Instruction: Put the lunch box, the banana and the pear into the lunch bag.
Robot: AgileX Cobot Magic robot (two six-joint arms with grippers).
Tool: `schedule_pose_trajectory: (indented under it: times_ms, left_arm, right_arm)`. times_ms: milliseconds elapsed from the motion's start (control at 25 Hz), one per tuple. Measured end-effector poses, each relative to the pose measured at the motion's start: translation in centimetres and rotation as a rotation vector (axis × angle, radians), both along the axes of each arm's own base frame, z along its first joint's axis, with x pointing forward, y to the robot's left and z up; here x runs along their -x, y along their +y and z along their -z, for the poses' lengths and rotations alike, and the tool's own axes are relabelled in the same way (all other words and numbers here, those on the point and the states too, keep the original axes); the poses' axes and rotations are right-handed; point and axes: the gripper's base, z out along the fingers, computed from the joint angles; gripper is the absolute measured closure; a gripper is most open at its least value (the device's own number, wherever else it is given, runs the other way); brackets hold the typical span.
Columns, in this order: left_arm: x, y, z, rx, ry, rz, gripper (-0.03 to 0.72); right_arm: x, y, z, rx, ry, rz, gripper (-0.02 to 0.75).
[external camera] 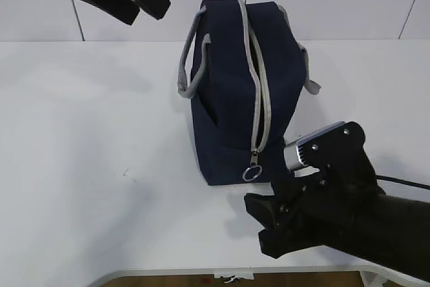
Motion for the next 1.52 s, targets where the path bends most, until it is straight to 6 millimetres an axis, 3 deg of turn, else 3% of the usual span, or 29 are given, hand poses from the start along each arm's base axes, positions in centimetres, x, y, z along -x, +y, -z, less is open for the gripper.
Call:
schedule_pose_trajectory:
  times_ms: [320,800,1520]
  left_arm:
    - [0.0,0.0,0.0,0.004,0.002,0.001,0.255]
    - [0.0,-0.1,0.0,0.009,0.004,0.001,0.255]
    - [0.1,-0.2,-0.1,0.028,0.012,0.004,0.255]
  right_arm:
    - [-1.2,0.4,0.7,-0.049,-0.117,0.035,0.335]
    - [-2.2,0.3,3.3,-0.007,-0.173,0.086,0.335]
    - [-2.2,1.1,3.8,-0.01,-0.22,-0.014,0.335]
